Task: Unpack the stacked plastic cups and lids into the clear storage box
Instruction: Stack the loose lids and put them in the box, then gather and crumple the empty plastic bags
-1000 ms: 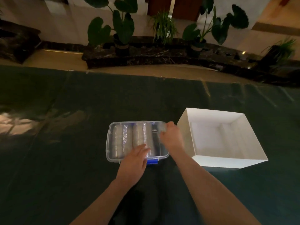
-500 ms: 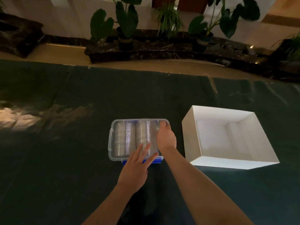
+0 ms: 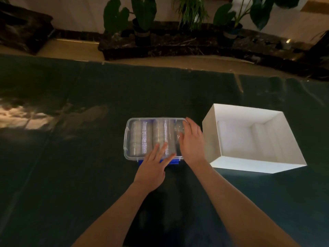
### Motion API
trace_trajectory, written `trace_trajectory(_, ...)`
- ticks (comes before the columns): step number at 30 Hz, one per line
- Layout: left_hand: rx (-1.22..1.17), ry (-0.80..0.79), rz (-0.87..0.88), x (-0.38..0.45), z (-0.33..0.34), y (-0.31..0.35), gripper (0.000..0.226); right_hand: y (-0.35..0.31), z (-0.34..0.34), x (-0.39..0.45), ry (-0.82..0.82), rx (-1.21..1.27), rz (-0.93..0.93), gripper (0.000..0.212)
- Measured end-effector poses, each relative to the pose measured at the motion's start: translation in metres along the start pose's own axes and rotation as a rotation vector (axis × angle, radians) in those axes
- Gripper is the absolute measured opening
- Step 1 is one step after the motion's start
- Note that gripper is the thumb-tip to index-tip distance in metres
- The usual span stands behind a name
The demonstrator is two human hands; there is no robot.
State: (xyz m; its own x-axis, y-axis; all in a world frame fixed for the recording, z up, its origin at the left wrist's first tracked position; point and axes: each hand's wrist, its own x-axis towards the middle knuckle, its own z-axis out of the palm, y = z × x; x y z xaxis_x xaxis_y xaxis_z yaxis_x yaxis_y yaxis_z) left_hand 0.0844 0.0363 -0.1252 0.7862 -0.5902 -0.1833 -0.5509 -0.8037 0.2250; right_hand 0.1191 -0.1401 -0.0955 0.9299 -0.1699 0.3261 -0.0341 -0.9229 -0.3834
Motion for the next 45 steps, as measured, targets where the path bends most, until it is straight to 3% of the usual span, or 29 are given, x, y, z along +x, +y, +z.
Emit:
trace_trajectory(7,-0.058,-0.046,-0.027,-0.025,-0.010,0.010,0.065,0.004,-0.033,-0.086,-0.135,0.120,0.147,0.044)
trace_trajectory(10,-0.087,-0.028,-0.057,-0.051,-0.011,0.021,0.056,-0.005,-0.041,-0.125,-0.217,0.097,0.082,0.039)
trace_trajectory(13,-0.148,-0.035,-0.122,-0.098,0.005,0.035,0.038,-0.015,-0.045,-0.176,-0.504,0.145,0.027,0.028)
trace_trajectory(16,-0.135,-0.196,-0.227,-0.145,0.029,0.045,0.029,-0.017,-0.045,-0.225,-0.898,0.109,0.051,0.022)
trace_trajectory(18,-0.064,-0.268,-0.280,-0.173,0.042,0.045,0.032,-0.014,-0.044,-0.252,-0.997,0.031,0.028,0.022)
trace_trajectory(26,0.122,-0.372,-0.450,-0.225,0.051,0.017,0.043,-0.013,-0.050,-0.285,-1.040,-0.085,-0.072,0.043)
trace_trajectory(29,0.191,-0.315,-0.504,-0.237,0.049,0.010,0.046,-0.020,-0.053,-0.291,-1.017,-0.099,-0.100,0.044)
trace_trajectory(31,0.186,-0.235,-0.674,-0.247,0.048,0.008,0.055,-0.021,-0.054,-0.296,-1.020,-0.095,-0.064,0.042)
trace_trajectory(34,-0.206,-0.177,-1.018,-0.257,0.042,-0.004,0.055,-0.020,-0.055,-0.304,-1.043,-0.170,-0.041,0.031)
trace_trajectory(36,-0.376,-0.250,-0.983,-0.260,0.035,-0.012,0.039,-0.019,-0.059,-0.310,-1.057,-0.206,-0.025,0.028)
trace_trajectory(38,-0.464,-0.213,-0.954,-0.258,0.026,-0.013,0.031,-0.019,-0.063,-0.316,-1.012,-0.151,0.033,0.028)
trace_trajectory(42,-0.604,0.139,-0.820,-0.242,-0.012,-0.003,0.020,-0.023,-0.077,-0.308,-0.872,-0.025,0.159,0.023)
trace_trajectory(45,-0.667,0.299,-0.647,-0.224,-0.060,0.014,0.024,-0.027,-0.089,-0.289,-0.871,-0.013,0.159,0.020)
